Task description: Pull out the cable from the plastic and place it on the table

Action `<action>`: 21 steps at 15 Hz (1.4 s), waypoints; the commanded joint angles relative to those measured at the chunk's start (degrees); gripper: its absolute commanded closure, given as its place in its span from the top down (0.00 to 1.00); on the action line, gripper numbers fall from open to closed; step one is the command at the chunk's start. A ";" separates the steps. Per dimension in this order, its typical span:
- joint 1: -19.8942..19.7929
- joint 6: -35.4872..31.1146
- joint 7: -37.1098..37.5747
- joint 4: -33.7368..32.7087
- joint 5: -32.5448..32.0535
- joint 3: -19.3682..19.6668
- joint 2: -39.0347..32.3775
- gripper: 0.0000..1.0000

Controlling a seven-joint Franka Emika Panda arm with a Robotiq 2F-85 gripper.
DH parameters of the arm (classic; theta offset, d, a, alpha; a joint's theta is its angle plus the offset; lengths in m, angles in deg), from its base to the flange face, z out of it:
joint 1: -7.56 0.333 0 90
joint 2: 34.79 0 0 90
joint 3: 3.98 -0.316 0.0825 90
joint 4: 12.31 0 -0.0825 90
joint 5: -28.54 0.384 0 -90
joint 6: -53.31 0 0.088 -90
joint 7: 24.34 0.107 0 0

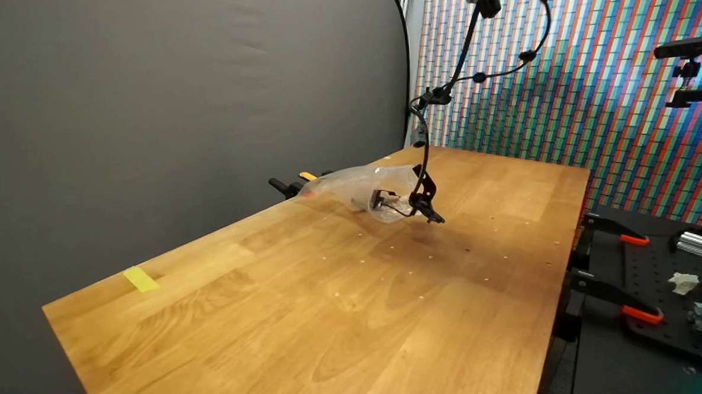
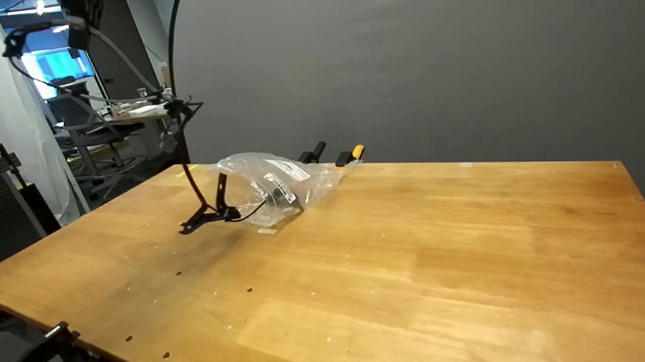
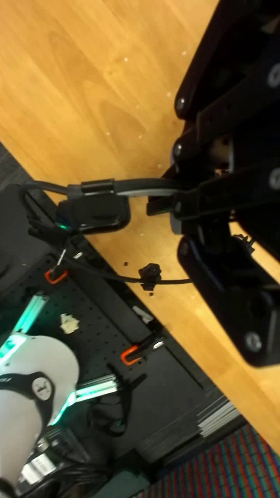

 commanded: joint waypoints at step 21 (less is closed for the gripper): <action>-6.89 32.08 16.36 -22.68 55.01 -0.68 -36.90 0.02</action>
